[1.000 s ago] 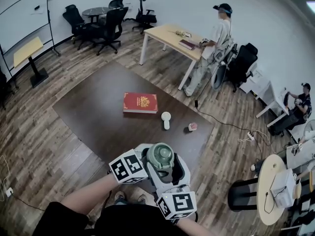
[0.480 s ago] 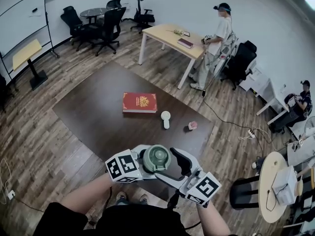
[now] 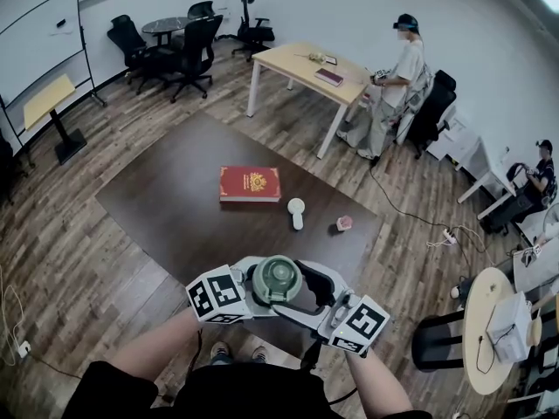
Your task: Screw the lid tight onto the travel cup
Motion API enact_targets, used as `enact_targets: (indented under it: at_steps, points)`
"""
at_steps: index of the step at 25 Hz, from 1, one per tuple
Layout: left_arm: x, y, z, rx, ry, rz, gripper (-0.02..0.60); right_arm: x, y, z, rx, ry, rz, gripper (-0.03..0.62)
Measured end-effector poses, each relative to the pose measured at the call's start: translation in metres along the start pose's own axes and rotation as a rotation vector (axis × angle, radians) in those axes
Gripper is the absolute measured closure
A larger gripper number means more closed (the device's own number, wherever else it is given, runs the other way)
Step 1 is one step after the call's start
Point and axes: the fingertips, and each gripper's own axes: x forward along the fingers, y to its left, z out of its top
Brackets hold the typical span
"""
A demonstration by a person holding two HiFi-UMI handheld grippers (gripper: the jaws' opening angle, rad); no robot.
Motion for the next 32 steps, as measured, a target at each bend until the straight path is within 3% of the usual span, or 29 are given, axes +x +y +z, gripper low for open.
enact_targets:
  at_steps: [6,8,10,13,15,20,26,29,32]
  points:
    - [0.006,0.013,-0.003,-0.005,0.012,0.054,0.166,0.001,-0.007,-0.006,0.028,-0.043,-0.639,0.215]
    - [0.008,0.013,-0.002,-0.013,0.007,0.053,0.166,0.000,-0.008,-0.005,0.041,-0.057,-0.727,0.215]
    - [0.009,0.015,-0.001,-0.013,0.009,0.055,0.167,-0.001,-0.010,-0.005,0.048,-0.058,-0.736,0.214]
    - [0.010,0.016,-0.001,-0.018,0.007,0.051,0.166,0.000,-0.011,-0.005,0.062,-0.061,-0.674,0.212]
    - [0.010,0.017,0.000,-0.032,-0.006,0.044,0.167,-0.001,-0.011,-0.001,0.081,-0.085,-0.589,0.212]
    - [0.003,0.020,0.003,-0.040,-0.009,0.040,0.167,-0.007,-0.016,0.009,0.032,-0.054,-0.295,0.210]
    - [0.004,0.012,-0.002,-0.011,0.036,0.012,0.167,-0.002,-0.014,-0.001,-0.119,0.105,0.085,0.196]
    - [0.004,0.010,-0.004,-0.018,0.036,0.011,0.167,0.003,-0.012,-0.002,-0.119,0.130,0.155,0.196]
    - [0.002,0.014,-0.005,-0.028,0.035,0.032,0.167,0.005,-0.013,0.000,-0.073,0.089,0.084,0.200]
